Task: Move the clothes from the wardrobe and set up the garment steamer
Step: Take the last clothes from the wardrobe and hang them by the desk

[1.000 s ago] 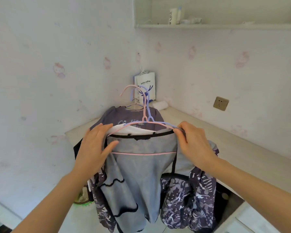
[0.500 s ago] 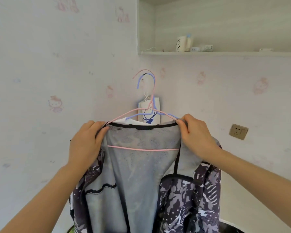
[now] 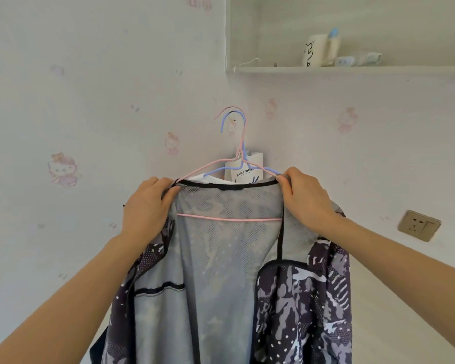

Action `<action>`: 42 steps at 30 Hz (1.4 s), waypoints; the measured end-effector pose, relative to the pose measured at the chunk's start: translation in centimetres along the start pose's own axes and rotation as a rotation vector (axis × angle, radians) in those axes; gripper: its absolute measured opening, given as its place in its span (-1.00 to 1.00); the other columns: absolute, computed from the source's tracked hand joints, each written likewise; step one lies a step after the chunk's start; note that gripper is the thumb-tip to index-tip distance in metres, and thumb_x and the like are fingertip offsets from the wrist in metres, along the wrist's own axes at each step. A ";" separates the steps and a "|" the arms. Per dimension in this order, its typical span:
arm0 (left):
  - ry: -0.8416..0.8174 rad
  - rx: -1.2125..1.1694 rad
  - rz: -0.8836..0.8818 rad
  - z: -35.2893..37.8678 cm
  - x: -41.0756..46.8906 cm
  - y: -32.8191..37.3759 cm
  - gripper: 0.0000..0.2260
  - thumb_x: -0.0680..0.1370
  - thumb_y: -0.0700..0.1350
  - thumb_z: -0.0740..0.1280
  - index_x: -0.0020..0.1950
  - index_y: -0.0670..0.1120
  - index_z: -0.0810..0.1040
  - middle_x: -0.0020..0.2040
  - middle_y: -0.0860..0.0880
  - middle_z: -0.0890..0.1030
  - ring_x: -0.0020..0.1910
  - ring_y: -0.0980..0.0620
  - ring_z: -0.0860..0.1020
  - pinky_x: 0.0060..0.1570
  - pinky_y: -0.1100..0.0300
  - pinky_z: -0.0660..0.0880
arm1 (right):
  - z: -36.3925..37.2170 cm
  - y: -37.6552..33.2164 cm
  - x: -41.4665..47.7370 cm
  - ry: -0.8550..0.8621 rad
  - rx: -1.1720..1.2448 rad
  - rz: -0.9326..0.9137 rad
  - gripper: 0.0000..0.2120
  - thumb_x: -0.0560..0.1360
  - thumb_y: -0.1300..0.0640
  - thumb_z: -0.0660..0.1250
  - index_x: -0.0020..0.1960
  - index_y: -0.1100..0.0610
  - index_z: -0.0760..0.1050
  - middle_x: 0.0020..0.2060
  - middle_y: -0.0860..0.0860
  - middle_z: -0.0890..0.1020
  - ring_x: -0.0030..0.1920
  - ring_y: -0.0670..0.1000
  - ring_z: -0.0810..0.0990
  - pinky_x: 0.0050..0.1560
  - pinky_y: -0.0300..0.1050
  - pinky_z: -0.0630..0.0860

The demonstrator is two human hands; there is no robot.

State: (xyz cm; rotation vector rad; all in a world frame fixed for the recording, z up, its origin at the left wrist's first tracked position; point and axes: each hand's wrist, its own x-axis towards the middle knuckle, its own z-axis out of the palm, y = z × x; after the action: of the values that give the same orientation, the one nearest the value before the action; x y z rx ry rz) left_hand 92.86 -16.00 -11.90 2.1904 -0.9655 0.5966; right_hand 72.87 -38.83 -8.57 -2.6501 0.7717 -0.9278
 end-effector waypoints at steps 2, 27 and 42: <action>-0.033 0.012 -0.024 2.9 1.5 -1.1 -0.75 0.60 0.07 0.18 -0.03 -0.06 0.55 -0.21 -0.02 0.45 -0.07 -0.06 0.46 -0.15 -0.01 0.45 | 2.5 1.7 2.1 -0.037 0.023 0.014 -0.71 0.62 -0.08 0.06 -0.10 0.11 0.37 -0.23 0.01 0.52 -0.20 0.11 0.47 -0.28 -0.06 0.32; -0.505 0.191 -0.291 32.0 -1.4 -14.5 -0.50 0.60 0.07 0.20 0.49 -0.10 0.27 0.42 -0.13 0.40 0.41 -0.12 0.33 0.44 -0.05 0.17 | 37.6 18.4 8.5 -0.668 0.146 0.316 -0.82 0.64 0.00 0.04 -0.05 0.00 0.35 -0.19 0.03 0.50 -0.05 0.22 0.51 0.05 0.22 0.42; -0.479 0.139 -0.461 32.1 -6.3 -13.7 -0.57 0.65 -0.21 0.11 0.52 -0.19 0.17 0.55 -0.11 0.10 0.52 0.05 -0.06 0.45 0.17 -0.08 | 38.7 18.8 8.8 -0.613 0.094 0.254 -0.73 0.64 -0.02 0.06 0.04 0.13 0.44 -0.10 0.14 0.62 -0.11 0.18 0.56 -0.23 0.00 0.43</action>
State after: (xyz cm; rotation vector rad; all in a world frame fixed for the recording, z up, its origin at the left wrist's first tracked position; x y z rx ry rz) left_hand 103.89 -29.27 -42.87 2.6269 -0.6115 -0.0864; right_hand 95.60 -57.82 -41.07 -2.4570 0.8420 -0.0668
